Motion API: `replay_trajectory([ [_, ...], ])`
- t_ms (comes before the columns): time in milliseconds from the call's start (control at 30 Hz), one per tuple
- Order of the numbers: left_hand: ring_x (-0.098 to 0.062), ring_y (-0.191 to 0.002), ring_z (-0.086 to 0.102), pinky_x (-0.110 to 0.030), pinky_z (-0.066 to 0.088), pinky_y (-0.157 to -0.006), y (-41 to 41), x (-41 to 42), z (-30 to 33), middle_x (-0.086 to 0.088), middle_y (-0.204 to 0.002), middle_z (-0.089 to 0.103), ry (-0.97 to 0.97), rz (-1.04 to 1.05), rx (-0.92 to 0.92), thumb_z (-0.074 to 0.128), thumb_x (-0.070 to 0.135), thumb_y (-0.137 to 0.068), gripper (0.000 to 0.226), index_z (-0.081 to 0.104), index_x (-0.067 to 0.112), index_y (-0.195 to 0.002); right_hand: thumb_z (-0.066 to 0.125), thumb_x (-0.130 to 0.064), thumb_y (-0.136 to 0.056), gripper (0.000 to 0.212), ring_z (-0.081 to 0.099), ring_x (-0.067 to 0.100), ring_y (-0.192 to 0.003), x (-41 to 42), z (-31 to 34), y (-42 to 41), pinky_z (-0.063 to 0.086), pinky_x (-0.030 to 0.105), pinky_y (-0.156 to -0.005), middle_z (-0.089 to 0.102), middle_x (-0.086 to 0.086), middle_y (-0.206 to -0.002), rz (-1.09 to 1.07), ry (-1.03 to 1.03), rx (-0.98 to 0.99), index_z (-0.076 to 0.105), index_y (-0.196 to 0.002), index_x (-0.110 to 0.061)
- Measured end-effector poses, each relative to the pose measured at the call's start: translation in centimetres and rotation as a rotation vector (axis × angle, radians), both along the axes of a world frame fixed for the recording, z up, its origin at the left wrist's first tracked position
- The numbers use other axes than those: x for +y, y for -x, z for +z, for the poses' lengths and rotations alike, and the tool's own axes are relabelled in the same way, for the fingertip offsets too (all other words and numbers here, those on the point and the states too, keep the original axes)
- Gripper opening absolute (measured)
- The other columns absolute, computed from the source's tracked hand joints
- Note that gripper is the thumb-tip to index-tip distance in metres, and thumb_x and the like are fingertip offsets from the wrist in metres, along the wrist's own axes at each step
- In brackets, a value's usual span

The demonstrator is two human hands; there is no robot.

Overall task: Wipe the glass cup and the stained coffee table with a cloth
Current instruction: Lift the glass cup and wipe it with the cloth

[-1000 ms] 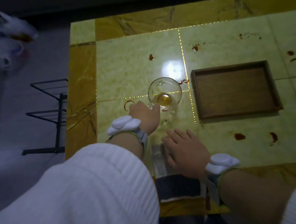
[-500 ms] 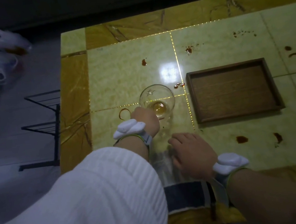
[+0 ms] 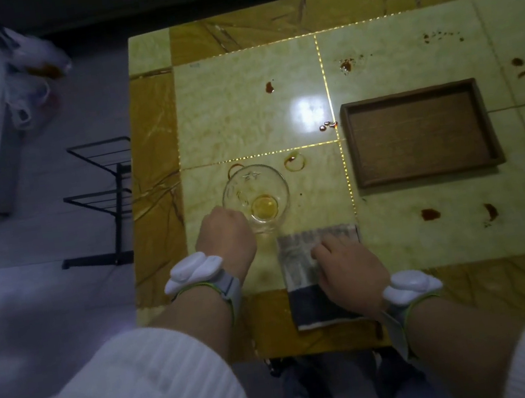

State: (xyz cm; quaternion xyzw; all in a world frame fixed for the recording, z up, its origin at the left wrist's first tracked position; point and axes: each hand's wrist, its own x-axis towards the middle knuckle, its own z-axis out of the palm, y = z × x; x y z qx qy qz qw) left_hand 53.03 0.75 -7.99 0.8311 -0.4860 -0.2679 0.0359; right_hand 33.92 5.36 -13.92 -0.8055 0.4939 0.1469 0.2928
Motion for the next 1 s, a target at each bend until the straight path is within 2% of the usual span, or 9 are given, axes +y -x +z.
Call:
replay_trajectory([
  [167,-0.041,-0.097,0.059,-0.036,0.040,-0.073,-1.2,3.7,-0.9,-0.024,-0.103,0.063,0.006,0.138,0.015,0.034,0.018,-0.099,0.024,0.052,0.005,-0.089,0.045,-0.032,-0.101,0.040,0.041,0.029,-0.124,2.3,-0.8,-1.3,0.037,0.040,-0.102,0.041,0.008,-0.140,0.008,-0.027,0.014,0.041,-0.137,-0.017],
  [267,-0.039,-0.102,0.055,-0.037,0.039,-0.078,-2.1,5.1,-2.0,-0.024,-0.111,0.060,-0.010,0.220,0.034,0.031,0.022,-0.102,0.035,0.057,-0.003,-0.103,0.044,-0.027,-0.100,0.058,0.021,0.029,-0.146,1.8,-1.6,-1.3,0.022,0.043,-0.118,0.023,0.009,-0.160,-0.025,0.021,0.038,0.025,-0.153,-0.014],
  [333,-0.039,-0.101,0.056,-0.037,0.041,-0.079,-2.4,6.0,-2.4,-0.024,-0.110,0.061,-0.021,0.257,0.032,0.031,0.023,-0.102,0.038,0.059,-0.003,-0.103,0.043,-0.027,-0.100,0.064,0.010,0.026,-0.151,1.0,-2.0,-1.2,0.012,0.045,-0.122,0.012,0.006,-0.165,-0.013,0.040,0.059,0.016,-0.156,-0.015],
  [500,-0.040,-0.107,0.055,-0.038,0.041,-0.087,-2.5,7.2,-2.8,-0.026,-0.115,0.061,-0.051,0.322,0.053,0.031,0.022,-0.101,0.041,0.060,-0.005,-0.108,0.044,-0.034,-0.097,0.058,0.027,0.030,-0.143,1.7,-2.1,-1.3,0.020,0.042,-0.116,0.030,0.010,-0.156,0.073,0.133,0.060,0.029,-0.151,-0.016],
  [633,-0.039,-0.104,0.055,-0.037,0.042,-0.085,-2.6,8.2,-3.3,-0.026,-0.112,0.061,-0.025,0.375,0.109,0.035,0.020,-0.099,0.035,0.060,-0.003,-0.103,0.042,-0.034,-0.098,0.065,0.016,0.028,-0.149,1.3,-2.8,-1.4,0.014,0.045,-0.121,0.019,0.008,-0.162,-0.062,0.084,0.097,0.018,-0.155,-0.015],
  [700,-0.037,-0.099,0.055,-0.035,0.039,-0.079,-2.7,8.5,-3.5,-0.023,-0.109,0.061,-0.011,0.379,0.115,0.036,0.019,-0.099,0.032,0.060,-0.002,-0.100,0.044,-0.034,-0.096,0.060,0.028,0.031,-0.143,0.2,-3.0,-1.6,0.020,0.048,-0.117,0.032,0.011,-0.155,-0.069,0.117,0.135,0.028,-0.150,-0.014],
  [800,-0.031,-0.083,0.049,-0.032,0.034,-0.071,-2.7,9.0,-3.6,-0.017,-0.095,0.060,0.014,0.396,0.150,0.037,0.020,-0.097,0.029,0.059,0.002,-0.090,0.052,-0.038,-0.089,0.040,0.050,0.032,-0.114,-1.4,-2.5,-1.9,0.037,0.045,-0.098,0.054,0.009,-0.125,-0.036,0.175,0.183,0.046,-0.123,-0.018],
  [933,-0.027,-0.076,0.049,-0.033,0.034,-0.065,-2.6,10.1,-3.6,-0.006,-0.079,0.054,0.015,0.445,0.168,0.037,0.022,-0.096,0.028,0.058,0.008,-0.084,0.056,-0.049,-0.087,0.029,0.063,0.029,-0.099,-3.2,-1.0,-1.9,0.038,0.036,-0.081,0.067,0.005,-0.106,0.083,-0.027,0.231,0.059,-0.098,-0.023],
  [1000,-0.020,-0.069,0.048,-0.031,0.032,-0.057,-2.5,10.5,-3.4,-0.004,-0.076,0.054,0.027,0.445,0.186,0.037,0.023,-0.095,0.029,0.056,0.012,-0.077,0.057,-0.048,-0.084,0.032,0.066,0.031,-0.093,-3.7,-0.1,-1.7,0.047,0.034,-0.078,0.070,0.008,-0.098,0.020,-0.145,0.145,0.067,-0.093,-0.019],
])
